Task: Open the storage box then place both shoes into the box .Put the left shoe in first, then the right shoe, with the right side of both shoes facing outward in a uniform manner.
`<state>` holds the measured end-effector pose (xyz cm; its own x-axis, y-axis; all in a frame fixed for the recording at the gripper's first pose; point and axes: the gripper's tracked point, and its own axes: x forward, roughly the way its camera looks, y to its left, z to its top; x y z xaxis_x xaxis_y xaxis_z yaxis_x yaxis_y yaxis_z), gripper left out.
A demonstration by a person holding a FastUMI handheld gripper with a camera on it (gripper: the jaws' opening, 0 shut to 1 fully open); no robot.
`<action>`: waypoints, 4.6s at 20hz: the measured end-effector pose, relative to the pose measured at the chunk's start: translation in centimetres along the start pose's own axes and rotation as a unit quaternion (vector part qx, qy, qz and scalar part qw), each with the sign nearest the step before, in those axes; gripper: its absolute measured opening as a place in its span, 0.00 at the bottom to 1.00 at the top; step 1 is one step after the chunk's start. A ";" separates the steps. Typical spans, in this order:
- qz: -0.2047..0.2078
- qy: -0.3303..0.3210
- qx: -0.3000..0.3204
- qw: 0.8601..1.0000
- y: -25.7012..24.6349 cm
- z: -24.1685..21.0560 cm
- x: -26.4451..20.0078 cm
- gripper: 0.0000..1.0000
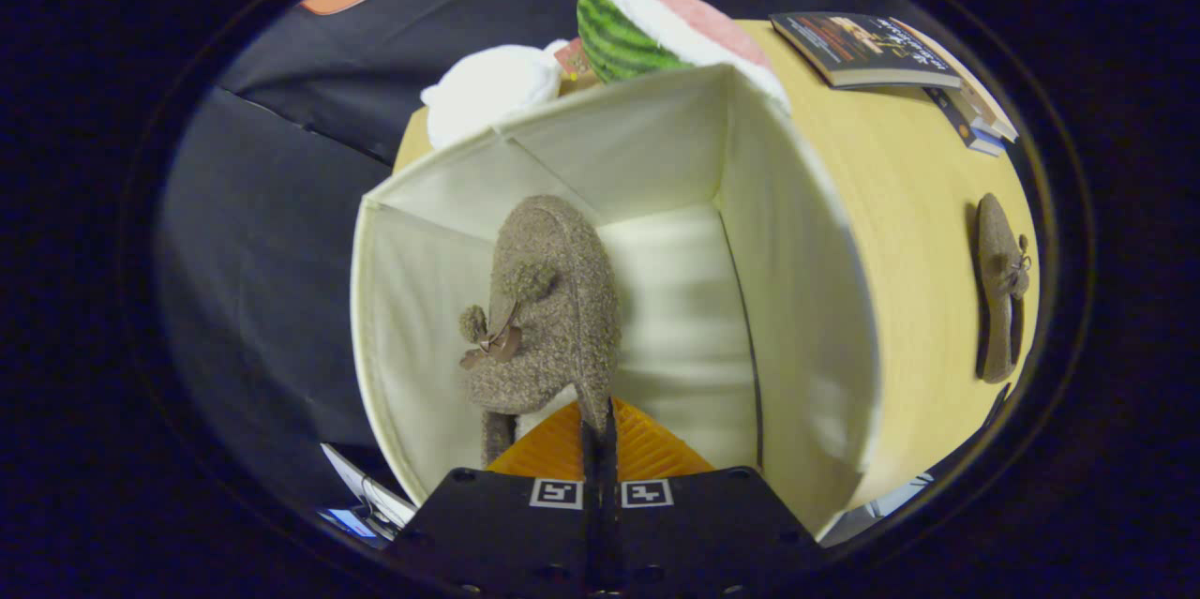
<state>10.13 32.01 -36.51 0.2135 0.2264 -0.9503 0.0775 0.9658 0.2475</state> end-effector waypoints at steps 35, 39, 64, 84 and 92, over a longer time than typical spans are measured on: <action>-0.038 -0.060 -0.152 0.986 -19.4 3.0 -19.2 0.97; -0.059 -0.039 -0.130 0.989 -28.9 3.1 -18.3 0.97; -0.100 0.002 -0.023 0.995 -47.2 5.6 -7.6 0.34; -0.042 -0.060 0.024 0.997 -35.7 4.6 -18.3 0.02; -0.029 -0.093 -0.049 0.994 -23.0 6.1 -22.3 0.02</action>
<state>9.51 3.93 -19.88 0.3879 0.1524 -0.9090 0.0007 0.9862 0.1656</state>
